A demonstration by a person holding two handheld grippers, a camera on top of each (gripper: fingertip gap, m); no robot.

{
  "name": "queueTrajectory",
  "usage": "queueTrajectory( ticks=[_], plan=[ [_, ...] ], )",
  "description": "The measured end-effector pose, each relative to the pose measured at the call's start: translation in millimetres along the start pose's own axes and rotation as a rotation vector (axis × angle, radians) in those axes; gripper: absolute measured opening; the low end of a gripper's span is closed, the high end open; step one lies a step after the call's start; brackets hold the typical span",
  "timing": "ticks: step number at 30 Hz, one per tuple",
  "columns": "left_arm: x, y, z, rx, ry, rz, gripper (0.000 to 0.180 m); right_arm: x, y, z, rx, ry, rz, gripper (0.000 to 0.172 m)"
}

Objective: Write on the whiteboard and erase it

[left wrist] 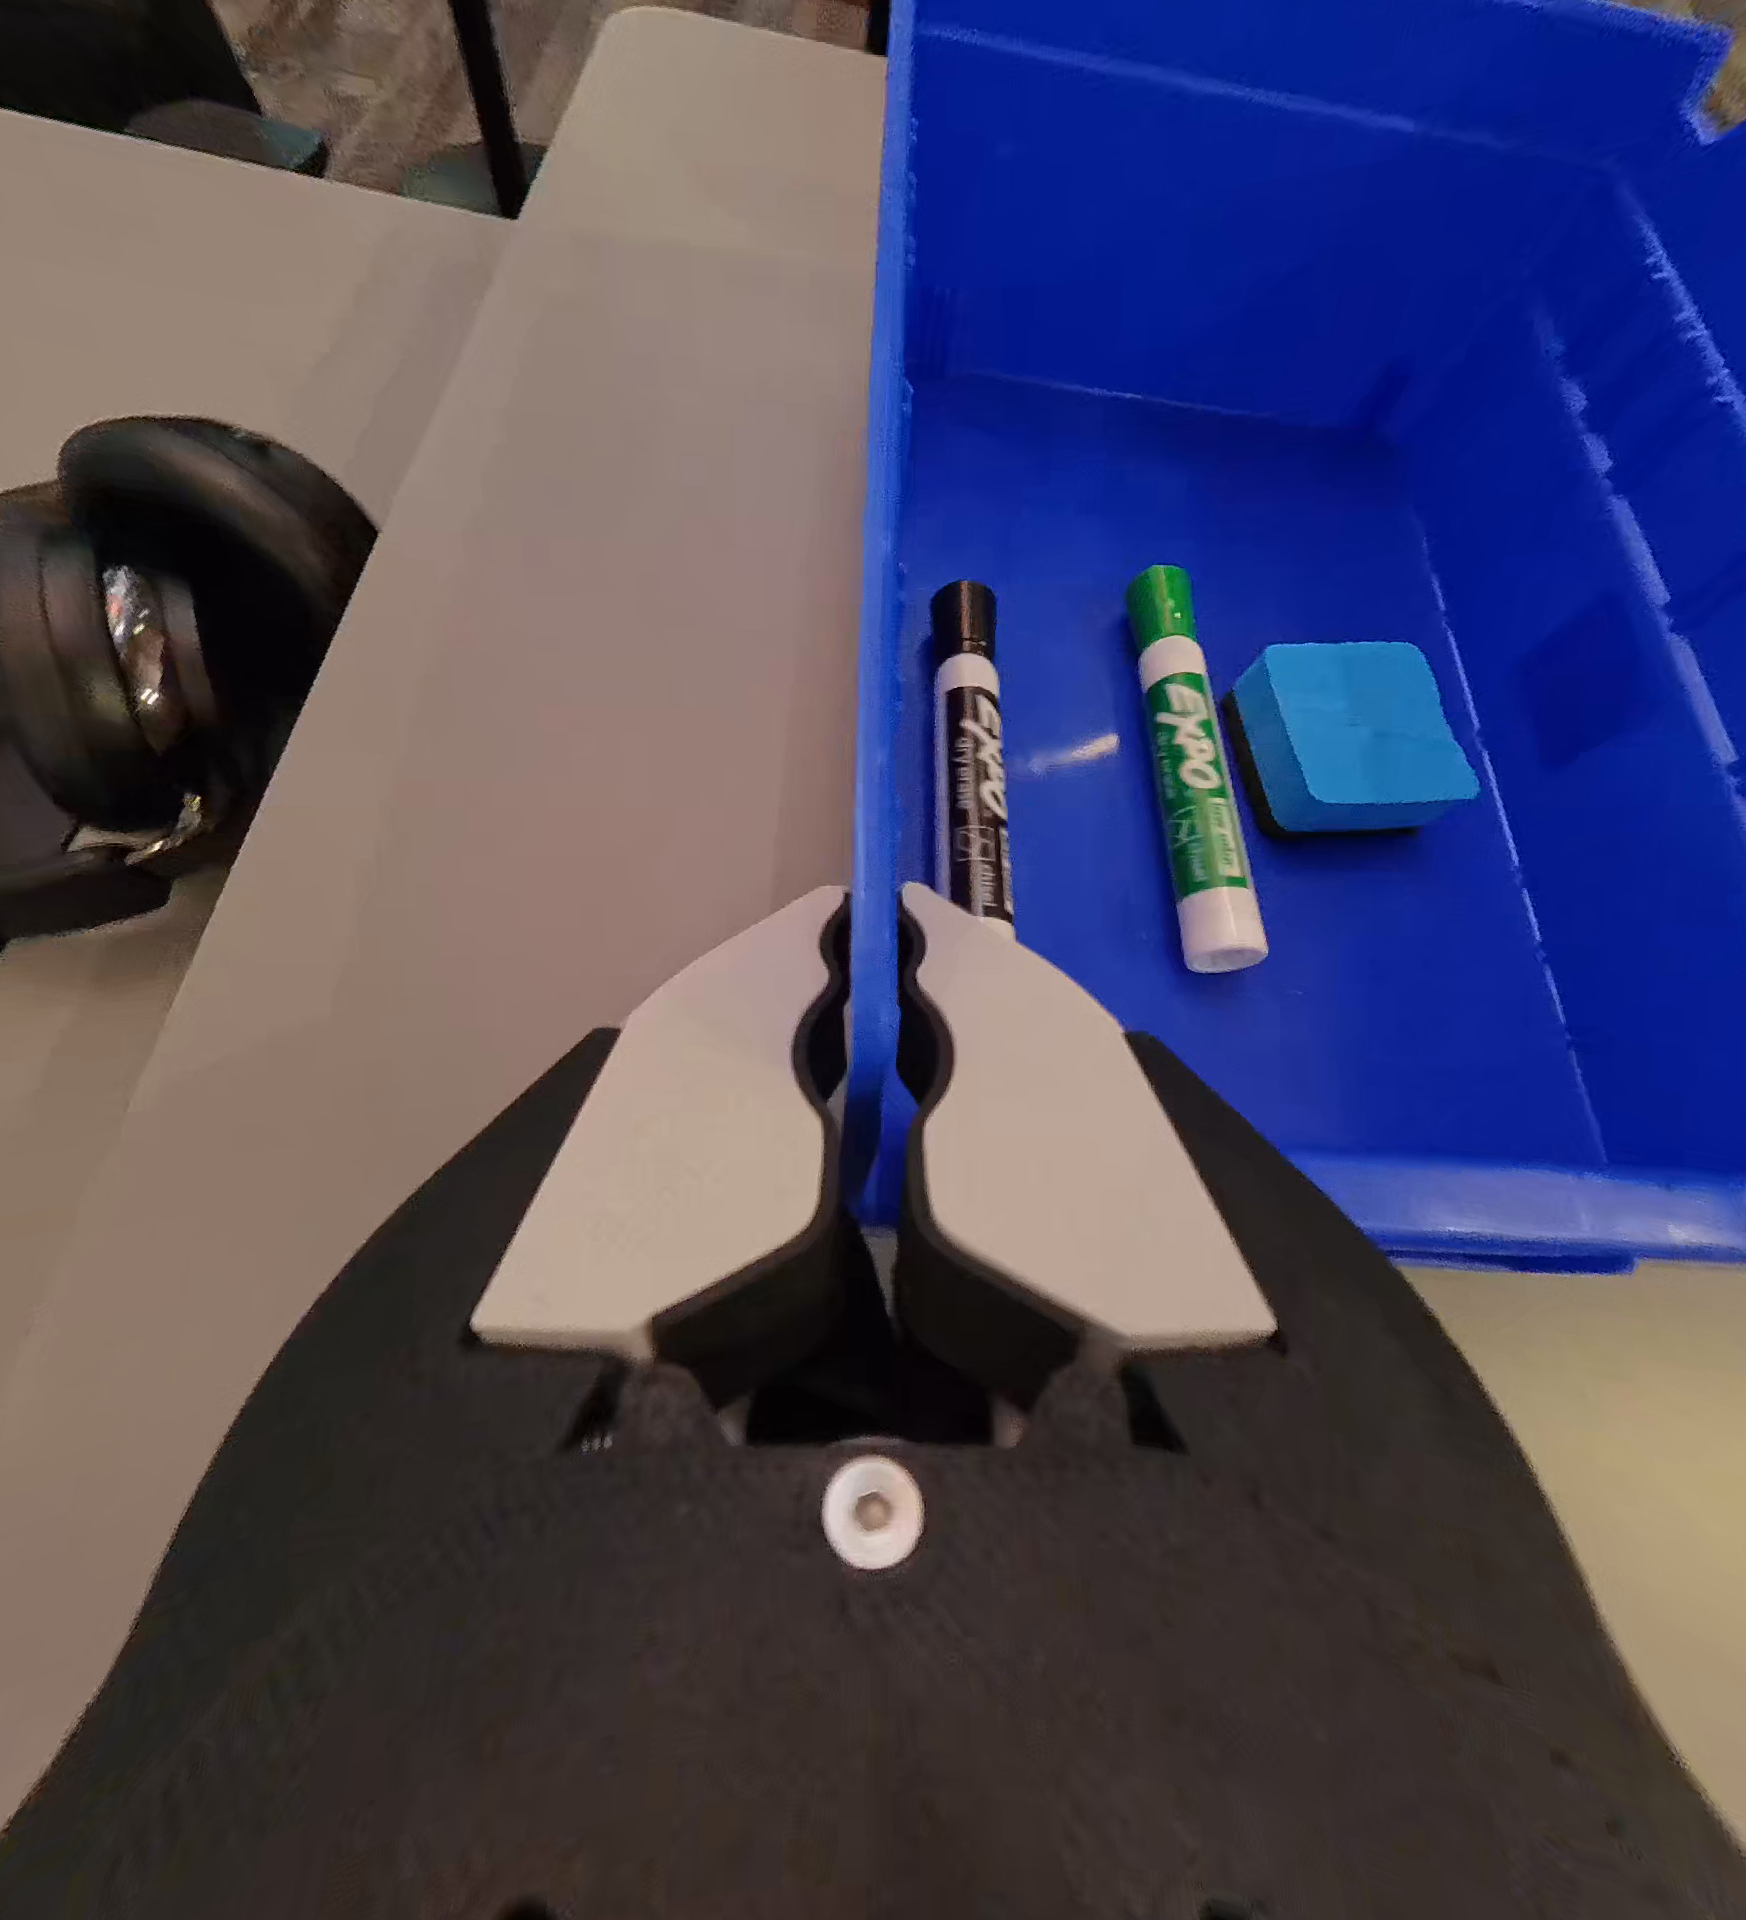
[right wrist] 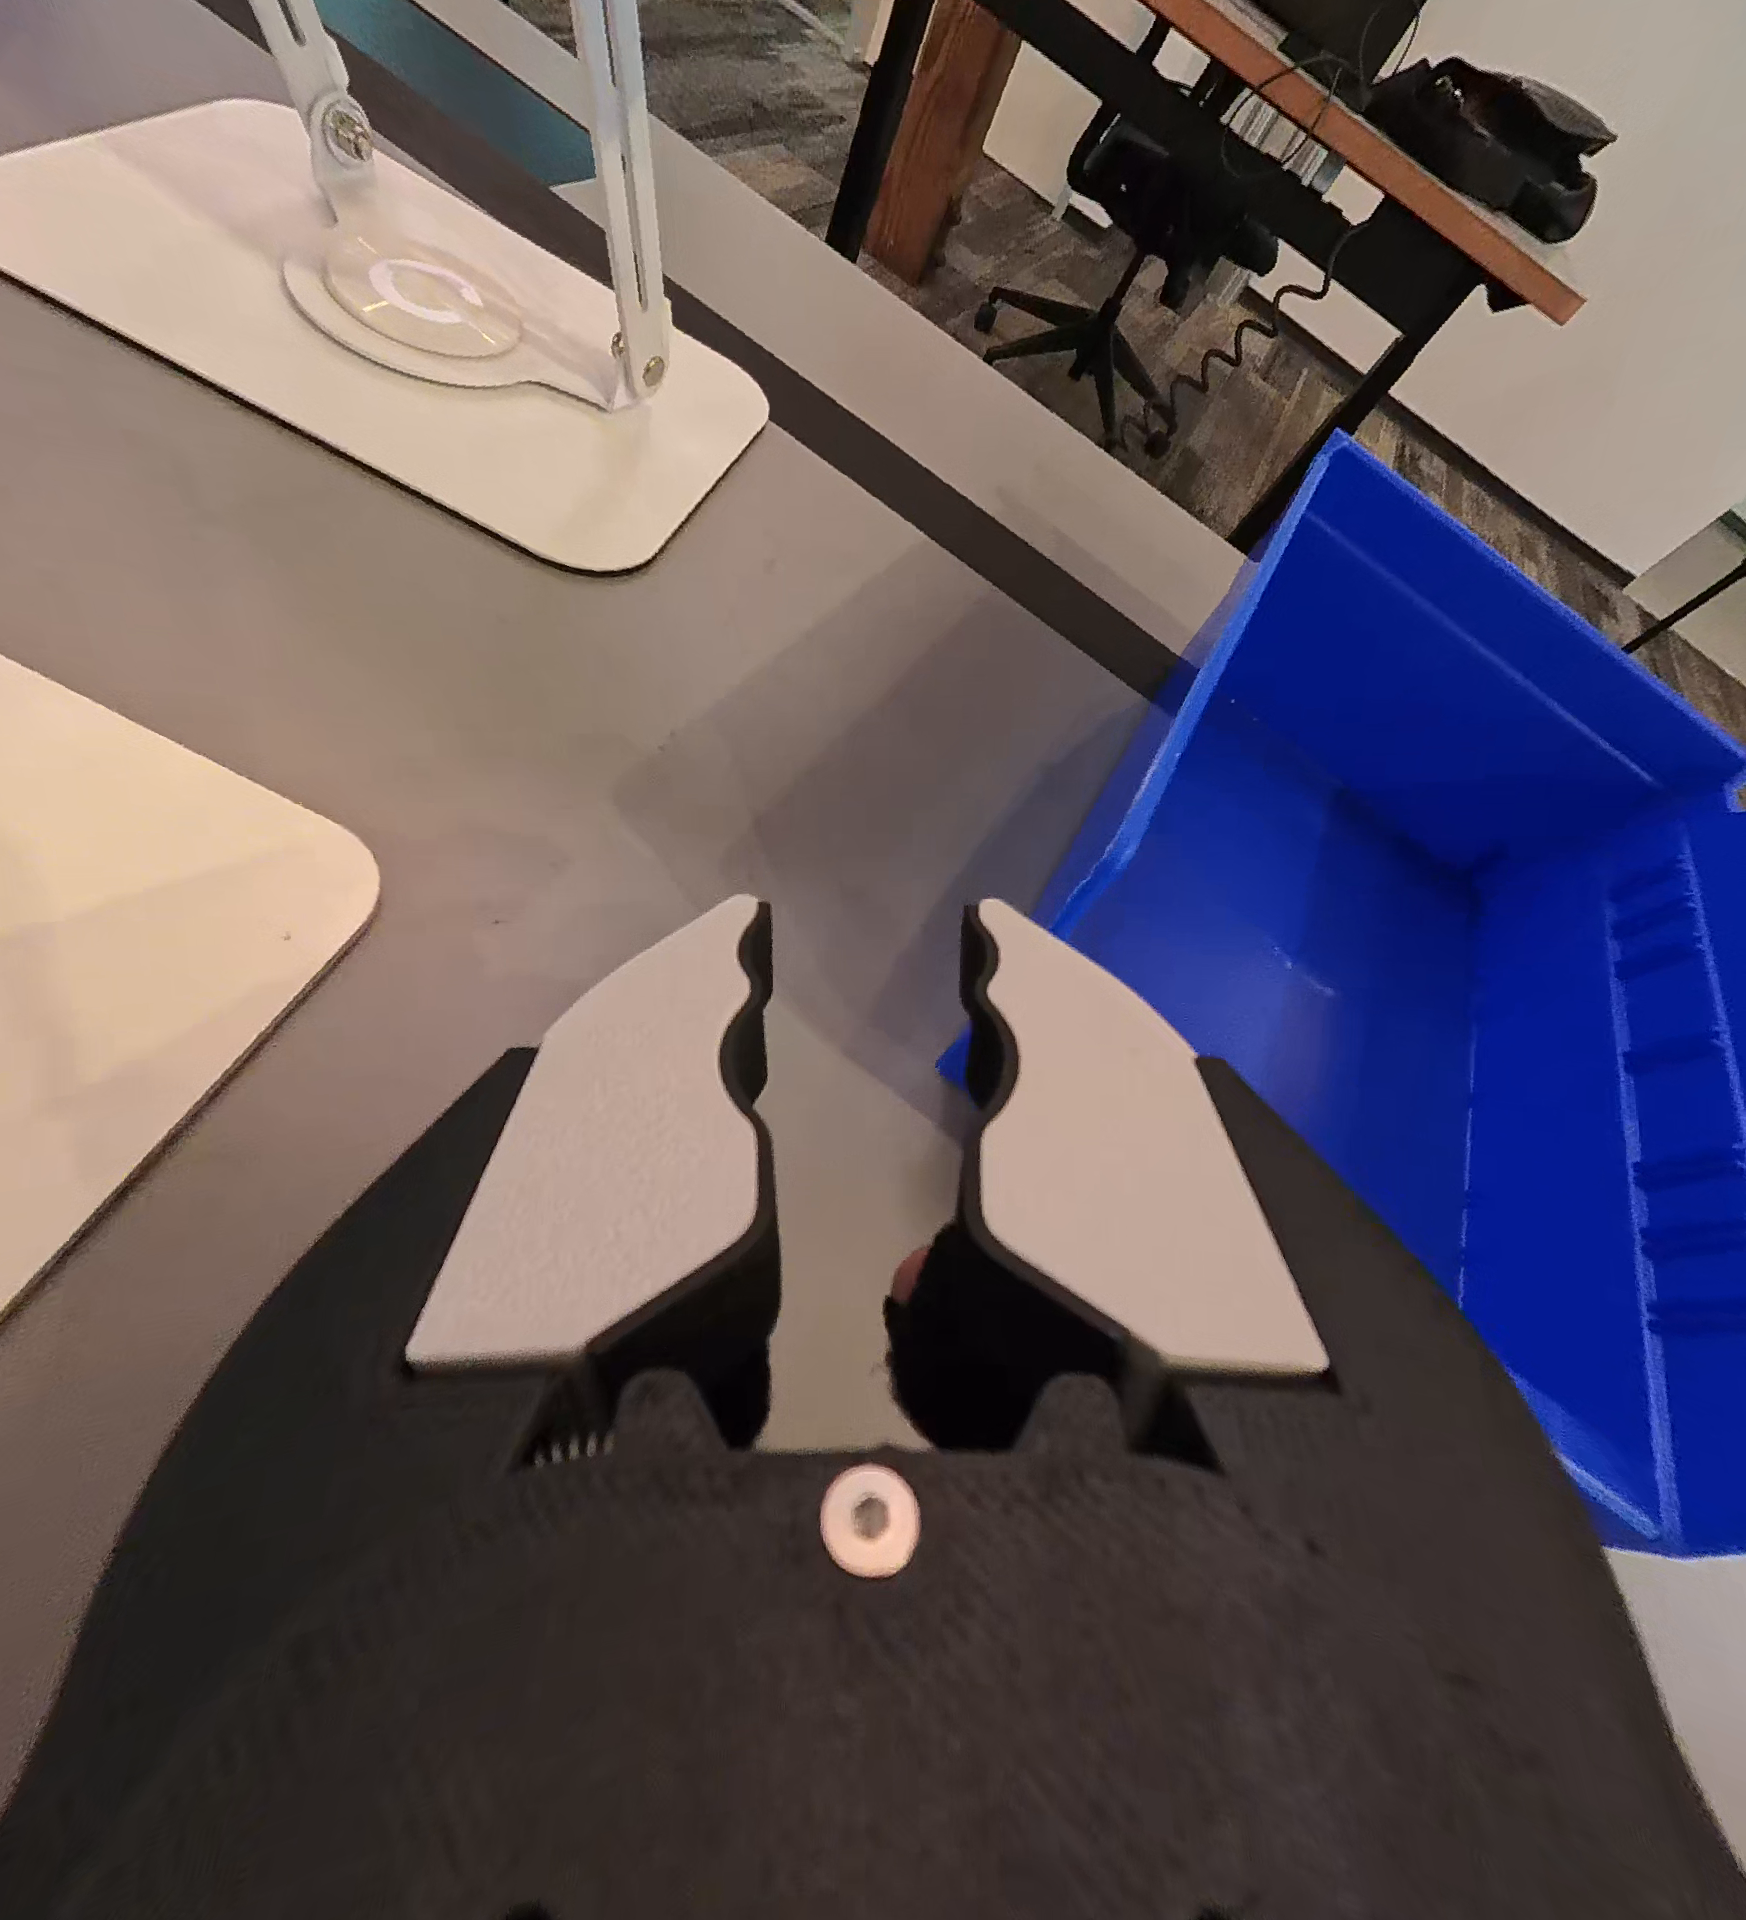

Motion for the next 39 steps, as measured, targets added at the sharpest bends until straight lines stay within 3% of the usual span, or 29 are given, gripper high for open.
queueTrajectory(
  ticks=[9, 15, 20, 24, 28, 30, 33, 36, 39],
  plan=[
    [-15.1, -25.5, 35.5, -0.014, 0.065, -0.009, 0.005, 5.6, 4.0, 6.3, 0.003, -0.013, 0.045, 0.035],
    [-15.6, -29.1, 42.3, 0.013, 0.072, -0.012, 0.005, 0.4, 8.1, 11.8, -0.003, -0.031, 0.042, 0.035],
    [-18.9, -31.6, 23.7, 0.088, 0.118, -0.043, 0.025, -3.9, 5.6, 11.1, 0.007, -0.048, 0.013, 0.036],
    [-18.7, -18.2, -0.8, 0.055, 0.133, -0.001, 0.028, -22.0, -11.7, 4.4, 0.016, -0.099, -0.097, 0.037],
    [10.5, -21.0, -30.1, 0.109, 0.19, 0.208, 0.037, -32.8, -22.3, 8.5, 0.009, -0.088, -0.228, 0.037],
    [28.9, -37.1, -38.3, 0.108, 0.163, 0.336, 0.043, -35.0, -20.4, 12.7, 0.017, -0.109, -0.217, 0.037],
    [74.8, -73.4, -45.8, 0.208, 0.251, 0.576, 0.046, -37.6, -15.0, 14.7, 0.061, -0.145, -0.157, 0.036],
    [111.9, -92.4, -8.8, 0.093, 0.301, 0.887, 0.057, -39.6, -6.0, 15.9, 0.074, -0.169, -0.134, 0.035],
    [125.3, -86.9, 47.2, -0.116, 0.403, 1.123, 0.065, -39.9, -0.7, 18.0, 0.079, -0.177, -0.136, 0.035]
  ],
)
Point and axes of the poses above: each gripper's, where its closed fingertips meet, z out along the fingers, y out of its underside, x = y × z across the jaws, the point moved 6 cm from there along -z, back along the fingers, and after that the axes turned 4 degrees about -y, right-handed, at the moved point
